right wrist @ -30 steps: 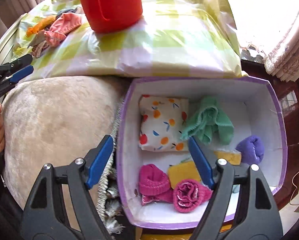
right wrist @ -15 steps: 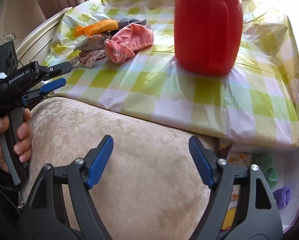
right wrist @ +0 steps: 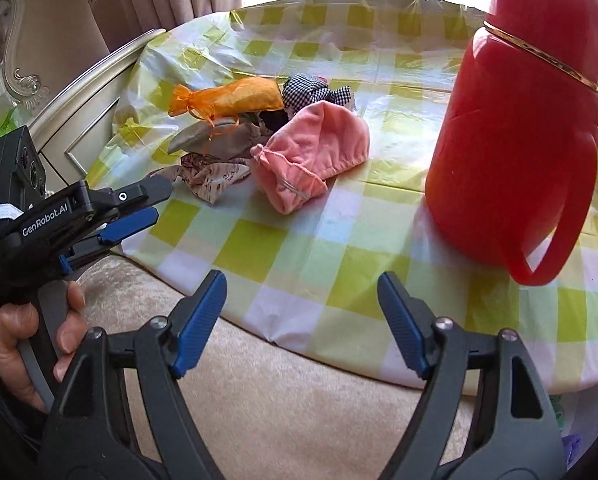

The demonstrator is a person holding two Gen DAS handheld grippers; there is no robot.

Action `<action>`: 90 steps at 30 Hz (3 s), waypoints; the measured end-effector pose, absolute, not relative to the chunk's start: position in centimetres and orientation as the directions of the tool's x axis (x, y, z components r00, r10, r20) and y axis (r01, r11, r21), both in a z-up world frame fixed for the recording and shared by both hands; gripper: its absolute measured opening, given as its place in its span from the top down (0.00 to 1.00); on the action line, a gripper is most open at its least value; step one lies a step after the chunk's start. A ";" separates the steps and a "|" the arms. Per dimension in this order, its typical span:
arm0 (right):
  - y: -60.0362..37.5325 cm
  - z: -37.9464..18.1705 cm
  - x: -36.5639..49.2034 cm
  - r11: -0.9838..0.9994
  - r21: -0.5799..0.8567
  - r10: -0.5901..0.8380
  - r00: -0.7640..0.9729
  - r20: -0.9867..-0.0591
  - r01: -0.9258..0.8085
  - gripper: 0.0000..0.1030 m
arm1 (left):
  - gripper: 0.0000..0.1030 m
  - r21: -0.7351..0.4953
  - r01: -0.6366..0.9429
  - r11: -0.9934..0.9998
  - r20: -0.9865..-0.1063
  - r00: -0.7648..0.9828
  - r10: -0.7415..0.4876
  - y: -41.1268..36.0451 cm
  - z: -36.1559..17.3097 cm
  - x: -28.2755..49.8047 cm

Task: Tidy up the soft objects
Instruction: 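Move both open tools back over the remaining items on the table, then grasp the pink-white print cloth with the left tool while the right tool grasps the pink towel, then carry the print cloth and pink towel over the box with both tools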

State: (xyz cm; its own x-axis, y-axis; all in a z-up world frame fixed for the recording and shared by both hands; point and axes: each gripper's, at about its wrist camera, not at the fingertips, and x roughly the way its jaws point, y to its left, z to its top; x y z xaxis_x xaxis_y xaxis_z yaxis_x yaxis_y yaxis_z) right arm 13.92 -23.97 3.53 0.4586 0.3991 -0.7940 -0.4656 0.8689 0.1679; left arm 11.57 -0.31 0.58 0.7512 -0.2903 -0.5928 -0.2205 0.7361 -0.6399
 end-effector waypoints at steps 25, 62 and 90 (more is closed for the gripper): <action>-17.3 0.1 24.0 0.943 0.259 0.334 0.579 -0.744 -0.210 0.21 | 0.60 -0.491 -0.398 0.775 -0.735 0.667 -0.123 5.3 -3.4 19.8; -28.7 2.8 12.4 0.890 0.421 0.424 0.663 -0.617 -0.177 0.74 | 0.77 -0.514 -0.186 0.837 -0.588 0.787 -0.187 -1.9 2.2 9.3; -52.0 -0.6 -0.9 0.894 0.288 0.044 0.573 -0.819 0.343 0.74 | 0.77 -0.517 0.021 0.856 -0.565 0.742 -0.360 -11.8 3.4 8.1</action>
State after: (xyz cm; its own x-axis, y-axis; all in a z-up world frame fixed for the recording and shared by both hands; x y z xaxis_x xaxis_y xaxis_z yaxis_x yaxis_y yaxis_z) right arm -0.94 -52.01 -0.62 0.5726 0.0442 -0.8187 0.3432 0.8939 0.2883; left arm 8.09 -11.78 3.42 0.7425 -0.3599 -0.5650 0.0209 0.8555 -0.5174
